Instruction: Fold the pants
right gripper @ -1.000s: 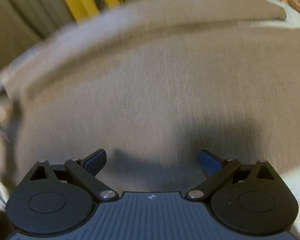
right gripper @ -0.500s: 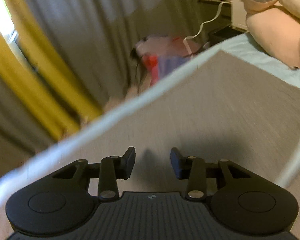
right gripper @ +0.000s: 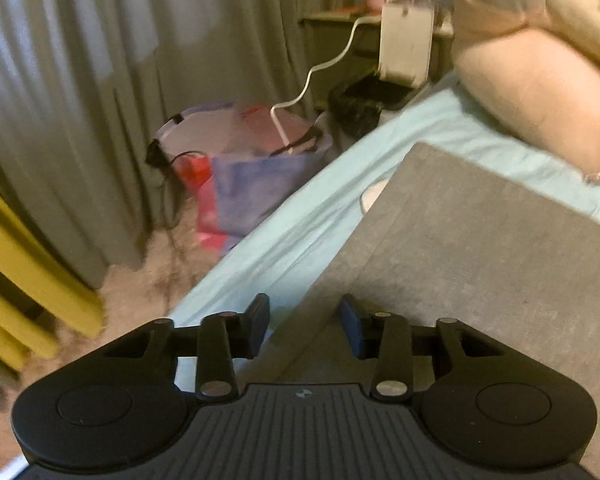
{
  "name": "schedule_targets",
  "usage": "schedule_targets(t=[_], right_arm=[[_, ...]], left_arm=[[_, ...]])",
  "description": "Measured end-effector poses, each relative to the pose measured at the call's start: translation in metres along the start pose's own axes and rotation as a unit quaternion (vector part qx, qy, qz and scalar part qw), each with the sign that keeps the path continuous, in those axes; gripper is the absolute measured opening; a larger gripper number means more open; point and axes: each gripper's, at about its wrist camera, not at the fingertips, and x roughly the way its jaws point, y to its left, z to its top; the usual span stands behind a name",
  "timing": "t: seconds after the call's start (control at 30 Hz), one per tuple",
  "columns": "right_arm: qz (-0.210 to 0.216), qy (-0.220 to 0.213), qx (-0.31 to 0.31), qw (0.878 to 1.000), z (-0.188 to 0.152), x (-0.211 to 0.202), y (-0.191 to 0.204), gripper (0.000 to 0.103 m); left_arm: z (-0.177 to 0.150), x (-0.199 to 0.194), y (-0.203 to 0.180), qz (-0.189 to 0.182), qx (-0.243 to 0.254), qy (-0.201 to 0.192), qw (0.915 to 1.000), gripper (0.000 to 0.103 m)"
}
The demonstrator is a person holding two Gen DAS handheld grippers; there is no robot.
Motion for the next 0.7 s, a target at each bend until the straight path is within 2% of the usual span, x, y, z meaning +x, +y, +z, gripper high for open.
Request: schedule_targets(t=[0.03, 0.07, 0.17, 0.23, 0.33, 0.4, 0.47, 0.53, 0.63, 0.7], right_arm=[[-0.020, -0.006, -0.015, 1.000, -0.002, 0.000, 0.001, 0.012], [-0.021, -0.010, -0.024, 0.999, -0.005, -0.003, 0.000, 0.009], [0.000, -0.013, -0.023, 1.000, -0.002, -0.018, -0.014, 0.005], [0.022, -0.033, -0.035, 0.999, -0.002, -0.042, -0.029, 0.002], [0.066, -0.065, -0.010, 0.996, -0.012, -0.094, -0.078, 0.002], [0.083, -0.084, 0.022, 0.993, -0.030, -0.131, -0.124, 0.002], [0.086, -0.086, 0.040, 0.992, -0.062, -0.164, -0.168, 0.002], [0.071, -0.088, 0.040, 0.993, -0.097, -0.188, -0.205, 0.002], [0.038, -0.062, 0.032, 0.997, -0.147, -0.197, -0.253, 0.000], [0.034, -0.022, 0.061, 0.997, -0.164, -0.190, -0.283, 0.001]], left_arm=[[0.000, 0.000, 0.000, 0.000, 0.000, 0.000, 1.0000, 0.103], [0.000, 0.000, 0.000, 0.000, -0.001, 0.000, 1.0000, 0.103], [0.001, 0.002, 0.004, -0.011, -0.012, 0.006, 0.9998, 0.103], [0.002, 0.004, 0.009, -0.024, -0.026, 0.012, 0.9993, 0.103], [0.005, 0.005, 0.014, -0.037, -0.038, 0.015, 0.9985, 0.103], [0.005, 0.004, 0.014, -0.040, -0.035, 0.016, 0.9985, 0.103], [0.006, 0.001, 0.014, -0.043, -0.029, 0.014, 0.9986, 0.103], [0.008, -0.004, 0.014, -0.052, -0.026, 0.018, 0.9982, 0.103], [0.013, -0.017, 0.026, -0.095, -0.053, 0.029, 0.9937, 0.103], [0.016, -0.026, 0.032, -0.124, -0.070, 0.029, 0.9894, 0.103]])
